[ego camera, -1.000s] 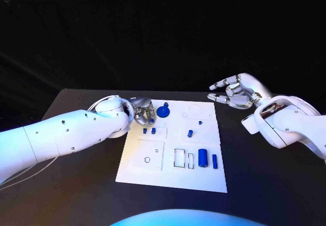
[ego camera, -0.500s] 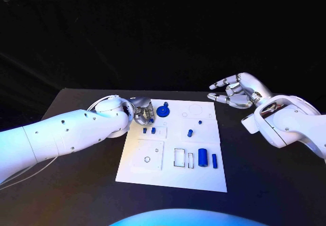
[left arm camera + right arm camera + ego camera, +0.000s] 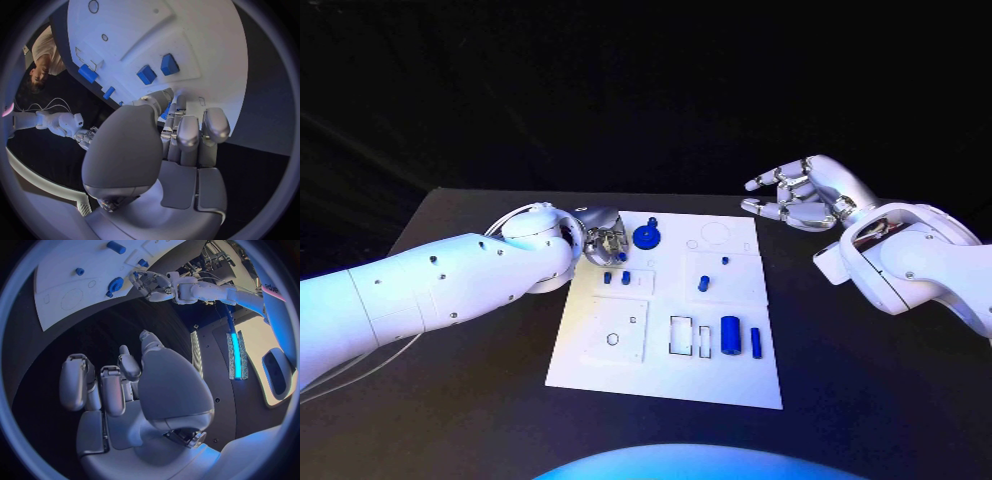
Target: Assemble the parts on the task board
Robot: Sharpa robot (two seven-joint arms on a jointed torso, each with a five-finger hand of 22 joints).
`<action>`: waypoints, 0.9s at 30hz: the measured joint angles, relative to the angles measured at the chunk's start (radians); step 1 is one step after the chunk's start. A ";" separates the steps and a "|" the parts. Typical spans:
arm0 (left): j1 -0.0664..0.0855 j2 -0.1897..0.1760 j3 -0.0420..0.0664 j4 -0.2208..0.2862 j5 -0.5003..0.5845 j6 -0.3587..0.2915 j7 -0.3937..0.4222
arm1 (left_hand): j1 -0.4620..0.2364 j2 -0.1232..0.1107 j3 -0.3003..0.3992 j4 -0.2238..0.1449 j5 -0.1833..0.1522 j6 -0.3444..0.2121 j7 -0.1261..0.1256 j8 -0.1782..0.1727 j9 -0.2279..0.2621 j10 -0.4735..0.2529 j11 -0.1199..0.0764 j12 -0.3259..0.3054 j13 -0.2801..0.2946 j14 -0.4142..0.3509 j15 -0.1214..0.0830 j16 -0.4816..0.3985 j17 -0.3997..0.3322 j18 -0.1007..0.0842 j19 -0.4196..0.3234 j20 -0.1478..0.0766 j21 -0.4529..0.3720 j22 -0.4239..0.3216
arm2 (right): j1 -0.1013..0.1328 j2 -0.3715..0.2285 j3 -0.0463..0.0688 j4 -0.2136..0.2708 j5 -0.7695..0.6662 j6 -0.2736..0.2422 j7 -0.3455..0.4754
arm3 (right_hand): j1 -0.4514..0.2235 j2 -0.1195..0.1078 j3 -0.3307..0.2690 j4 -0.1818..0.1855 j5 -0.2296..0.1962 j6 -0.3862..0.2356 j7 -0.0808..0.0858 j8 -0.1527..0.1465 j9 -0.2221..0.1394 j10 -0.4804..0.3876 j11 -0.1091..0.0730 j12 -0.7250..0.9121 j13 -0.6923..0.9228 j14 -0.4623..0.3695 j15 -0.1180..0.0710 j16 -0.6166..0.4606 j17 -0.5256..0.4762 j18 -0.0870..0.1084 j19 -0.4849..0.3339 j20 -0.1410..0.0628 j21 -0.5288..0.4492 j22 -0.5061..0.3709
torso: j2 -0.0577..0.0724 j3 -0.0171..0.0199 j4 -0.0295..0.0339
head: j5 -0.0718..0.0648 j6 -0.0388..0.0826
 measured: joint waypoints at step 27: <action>0.020 -0.184 0.005 0.080 0.450 -0.164 0.129 | -0.007 -0.007 0.023 -0.009 0.000 0.054 0.006 0.032 -0.024 -0.049 0.016 0.001 0.007 -0.217 0.020 -0.306 -0.436 0.054 -0.332 0.013 -0.323 -0.338 | -0.016 0.078 -0.003 -0.069 -0.531 0.234 -0.264 | 0.148 -0.066 0.258 -0.013 -0.109 0.103 -0.013 0.017 -0.002 -0.049 -0.001 -0.955 -0.857 -0.002 -0.009 -0.097 0.000 0.016 0.019 -0.009 -0.015 0.001 | -0.002 -0.0004 -0.0006 | -0.046 0.018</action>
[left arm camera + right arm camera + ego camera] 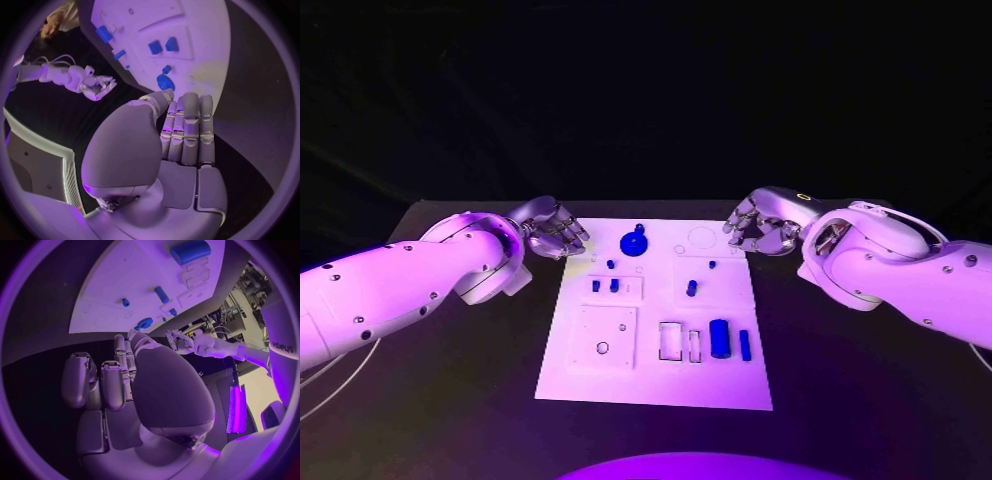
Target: Assemble the parts on the task board
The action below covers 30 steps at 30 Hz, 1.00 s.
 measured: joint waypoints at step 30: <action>0.001 -0.095 -0.004 0.155 0.930 -0.116 0.356 | -0.001 0.025 -0.021 -0.029 0.000 0.000 0.007 0.009 -0.011 -0.029 0.004 0.063 0.020 -0.015 0.002 -0.048 -0.043 0.010 -0.019 0.005 -0.051 -0.033 | -0.069 0.140 -0.005 -0.090 -0.279 0.101 -0.114 | -0.023 -0.031 0.051 -0.010 -0.002 -0.008 0.015 -0.025 -0.010 0.014 0.014 -0.068 -0.064 0.000 0.008 0.023 0.000 0.000 0.023 0.013 0.047 0.000 | 0.003 -0.0012 0.0006 | -0.031 0.005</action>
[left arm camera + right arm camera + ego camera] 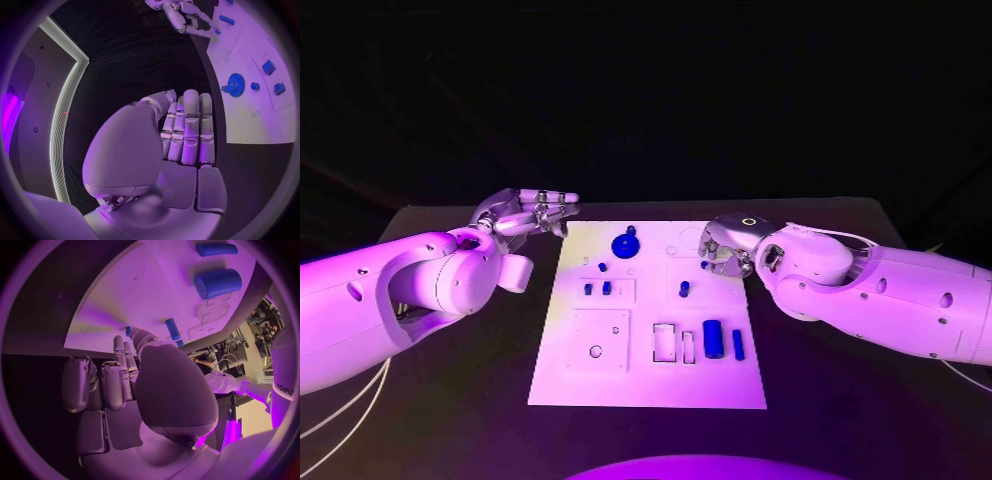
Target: Assemble the parts on the task board
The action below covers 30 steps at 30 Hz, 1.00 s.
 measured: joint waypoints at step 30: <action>0.000 -0.002 0.000 0.015 0.035 -0.031 0.015 | 0.010 0.010 -0.004 -0.018 0.000 -0.018 0.011 0.000 -0.005 -0.030 0.009 0.014 0.003 -0.007 0.007 0.000 -0.006 -0.002 0.000 0.000 0.000 -0.001 | -0.015 0.033 0.003 -0.029 -0.015 0.034 -0.001 | 0.012 0.013 0.109 -0.073 -0.021 0.068 -0.021 0.005 0.012 0.075 -0.021 -0.014 -0.029 0.000 -0.008 0.013 0.000 -0.016 0.023 -0.016 0.049 0.000 | -0.001 0.0015 -0.0002 | 0.006 -0.013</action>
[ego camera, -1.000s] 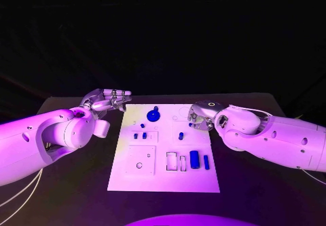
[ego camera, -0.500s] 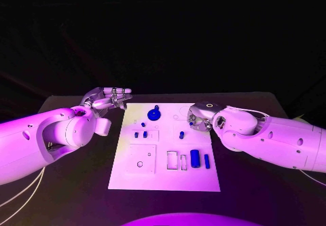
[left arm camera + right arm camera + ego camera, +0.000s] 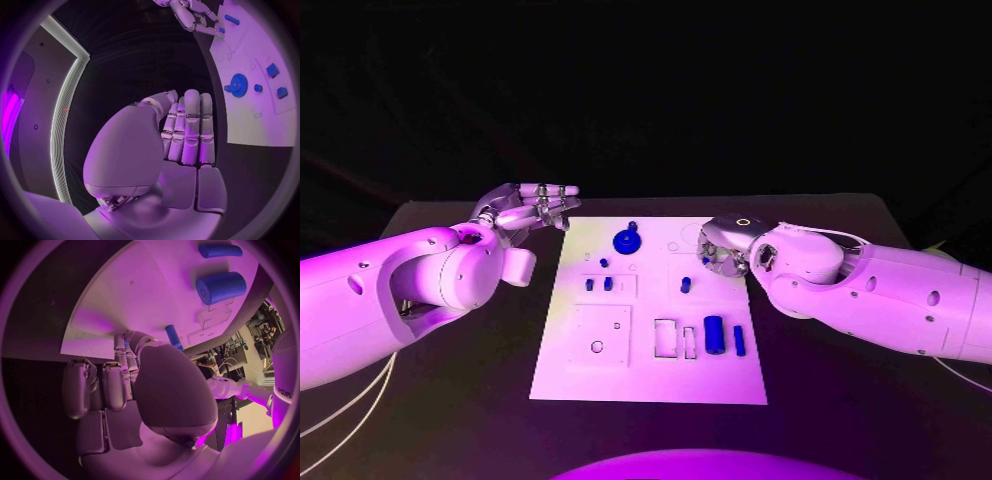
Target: Assemble the parts on the task board
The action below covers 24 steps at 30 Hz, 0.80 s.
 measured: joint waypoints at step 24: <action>0.000 0.001 0.000 -0.006 0.002 0.000 -0.009 | -0.004 0.004 -0.003 -0.008 0.000 -0.011 0.007 0.000 -0.003 -0.021 0.007 0.011 0.002 -0.007 0.007 -0.006 -0.005 -0.001 0.000 0.000 0.000 0.001 | -0.017 -0.011 -0.004 0.014 -0.029 -0.079 -0.017 | -0.028 0.015 0.028 -0.028 -0.023 0.016 -0.006 0.004 0.011 0.027 -0.005 -0.014 -0.004 0.004 -0.004 0.000 0.000 0.000 0.000 0.000 0.031 0.000 | -0.001 0.0001 -0.0004 | 0.003 0.000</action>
